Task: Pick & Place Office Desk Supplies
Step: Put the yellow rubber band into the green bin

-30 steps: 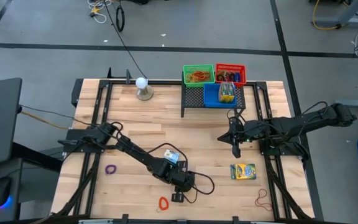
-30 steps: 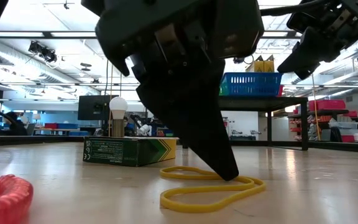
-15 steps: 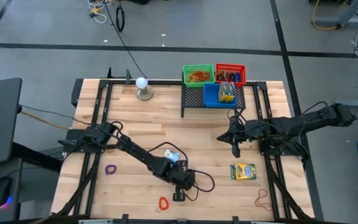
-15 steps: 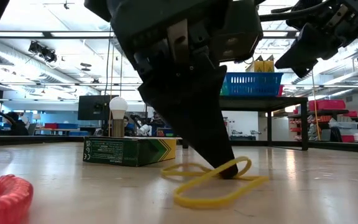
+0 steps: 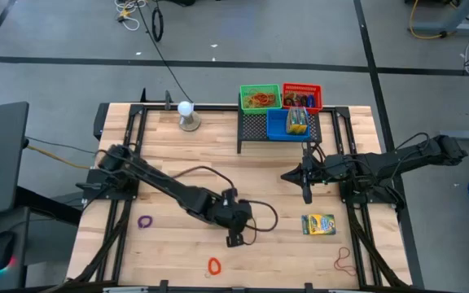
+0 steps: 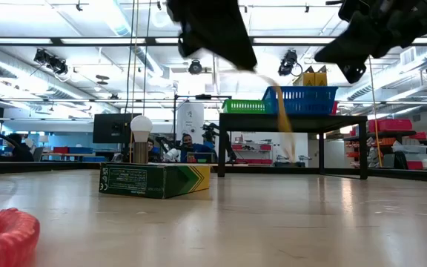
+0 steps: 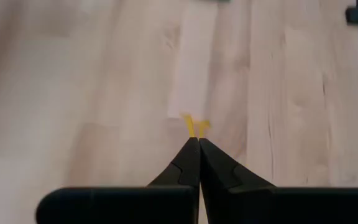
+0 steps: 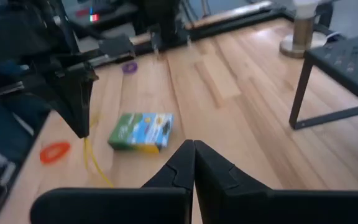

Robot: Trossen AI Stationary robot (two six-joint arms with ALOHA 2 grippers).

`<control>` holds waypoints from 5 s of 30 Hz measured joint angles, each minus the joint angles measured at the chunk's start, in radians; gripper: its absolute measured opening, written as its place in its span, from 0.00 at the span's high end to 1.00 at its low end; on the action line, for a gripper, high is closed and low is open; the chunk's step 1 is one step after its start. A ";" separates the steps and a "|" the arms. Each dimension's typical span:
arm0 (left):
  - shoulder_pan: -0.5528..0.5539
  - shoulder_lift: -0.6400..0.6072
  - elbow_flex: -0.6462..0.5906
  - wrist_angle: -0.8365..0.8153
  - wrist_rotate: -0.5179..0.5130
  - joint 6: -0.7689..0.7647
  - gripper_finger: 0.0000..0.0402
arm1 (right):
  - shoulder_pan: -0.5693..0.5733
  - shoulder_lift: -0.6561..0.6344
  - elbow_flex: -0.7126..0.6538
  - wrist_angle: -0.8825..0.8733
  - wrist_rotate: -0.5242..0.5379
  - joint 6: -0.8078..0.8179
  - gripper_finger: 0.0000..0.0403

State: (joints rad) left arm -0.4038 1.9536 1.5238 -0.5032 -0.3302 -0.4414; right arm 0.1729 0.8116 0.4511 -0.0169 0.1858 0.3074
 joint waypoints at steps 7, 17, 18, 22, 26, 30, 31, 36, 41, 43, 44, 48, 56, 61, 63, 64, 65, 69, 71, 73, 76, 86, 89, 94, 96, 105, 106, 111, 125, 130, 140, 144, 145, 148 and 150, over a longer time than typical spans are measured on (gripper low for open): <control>0.030 -0.175 -0.116 -0.036 -0.103 0.045 0.99 | 0.000 0.002 0.000 0.083 0.034 0.073 0.97; 0.234 -0.475 -0.598 0.454 -0.012 0.118 1.00 | 0.002 0.104 0.000 0.124 0.125 0.160 0.92; 0.243 -0.492 -0.621 0.486 -0.004 0.124 1.00 | 0.004 0.120 0.000 0.135 0.127 0.160 0.91; 0.267 -0.529 -0.669 0.532 0.052 0.174 1.00 | 0.025 0.203 0.000 0.205 0.138 0.176 0.91; 0.268 -0.522 -0.724 0.512 0.190 0.200 0.98 | 0.052 0.301 0.002 0.271 0.178 0.241 0.89; 0.265 -0.514 -0.792 0.498 0.274 0.207 0.93 | 0.074 0.391 0.002 0.357 0.211 0.269 0.84; 0.266 -0.514 -0.806 0.495 0.285 0.210 0.91 | 0.077 0.409 0.001 0.377 0.222 0.271 0.83; 0.279 -0.514 -0.843 0.448 0.336 0.217 0.80 | 0.078 0.493 0.002 0.494 0.229 0.278 0.78; 0.279 -0.512 -0.868 0.454 0.317 0.289 0.72 | 0.077 0.512 0.001 0.495 0.222 0.280 0.77; 0.279 -0.496 -0.870 0.473 0.303 0.330 0.71 | 0.076 0.511 0.001 0.501 0.214 0.280 0.77; 0.279 -0.485 -0.871 0.473 0.298 0.350 0.71 | 0.077 0.510 0.001 0.502 0.211 0.280 0.77; 0.279 -0.417 -0.872 0.527 0.279 0.405 0.71 | 0.076 0.511 0.001 0.503 0.195 0.275 0.77; 0.279 -0.343 -0.872 0.547 0.223 0.460 0.71 | 0.072 0.510 0.001 0.520 0.198 0.253 0.77; 0.279 -0.341 -0.872 0.615 0.228 0.490 0.71 | 0.060 0.510 0.001 0.523 0.203 0.247 0.77; 0.279 -0.325 -0.870 0.645 0.232 0.507 0.71 | 0.054 0.510 0.001 0.523 0.204 0.245 0.77; 0.279 -0.318 -0.870 0.642 0.234 0.514 0.71 | 0.050 0.510 0.001 0.523 0.204 0.245 0.77; 0.279 -0.310 -0.871 0.644 0.234 0.521 0.71 | 0.047 0.510 0.001 0.523 0.204 0.245 0.77; 0.281 -0.281 -0.871 0.653 0.245 0.522 0.73 | 0.041 0.510 0.001 0.525 0.205 0.245 0.77; 0.279 -0.272 -0.871 0.674 0.245 0.520 0.76 | 0.041 0.510 0.001 0.527 0.205 0.245 0.77; 0.279 -0.272 -0.871 0.702 0.245 0.520 0.81 | 0.041 0.510 0.001 0.529 0.204 0.245 0.77; 0.281 -0.272 -0.871 0.731 0.211 0.517 0.92 | 0.041 0.510 0.001 0.527 0.205 0.245 0.77; 0.285 -0.328 -0.866 0.765 0.096 0.331 0.98 | 0.041 0.510 0.000 0.445 0.176 0.263 0.77; 0.285 -0.372 -0.858 0.772 0.050 0.234 0.98 | 0.042 0.510 0.000 0.446 0.162 0.273 0.77; 0.285 -0.394 -0.818 0.771 -0.019 0.090 0.98 | 0.043 0.510 0.000 0.440 0.127 0.290 0.77; 0.285 -0.391 -0.802 0.782 -0.037 0.055 0.98 | 0.043 0.510 0.000 0.438 0.109 0.287 0.77; 0.283 -0.319 -0.799 0.996 -0.135 -0.048 0.98 | 0.035 0.510 0.000 0.378 0.086 0.311 0.72; 0.283 -0.310 -0.799 1.012 -0.138 -0.053 0.98 | 0.031 0.510 0.000 0.361 0.086 0.324 0.69; 0.284 -0.270 -0.799 1.080 -0.143 -0.070 0.98 | 0.020 0.510 0.000 0.323 0.083 0.359 0.53; 0.284 -0.125 -0.591 1.126 -0.054 -0.002 0.98 | 0.019 0.510 0.000 0.477 0.146 0.196 0.42; 0.283 -0.099 -0.518 1.125 -0.054 0.020 0.98 | 0.019 0.510 0.000 0.476 0.178 0.180 0.46; 0.283 -0.106 -0.490 1.127 -0.054 0.041 0.98 | 0.019 0.510 0.000 0.517 0.179 0.147 0.71; 0.278 -0.111 -0.490 1.126 -0.061 0.048 0.98 | 0.019 0.510 0.000 0.530 0.179 0.147 0.87; 0.278 -0.113 -0.490 1.128 -0.061 0.048 0.97 | 0.019 0.510 0.000 0.530 0.179 0.147 0.92; 0.279 -0.120 -0.490 1.126 -0.061 0.048 0.94 | 0.019 0.510 0.000 0.531 0.179 0.134 0.98; 0.279 -0.120 -0.490 1.125 -0.062 0.047 0.90 | 0.019 0.510 0.000 0.530 0.176 0.117 0.96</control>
State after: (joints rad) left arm -0.1246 1.8332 1.0340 0.6220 -0.3918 -0.3939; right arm 0.1921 1.3216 0.4515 0.5133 0.3614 0.4240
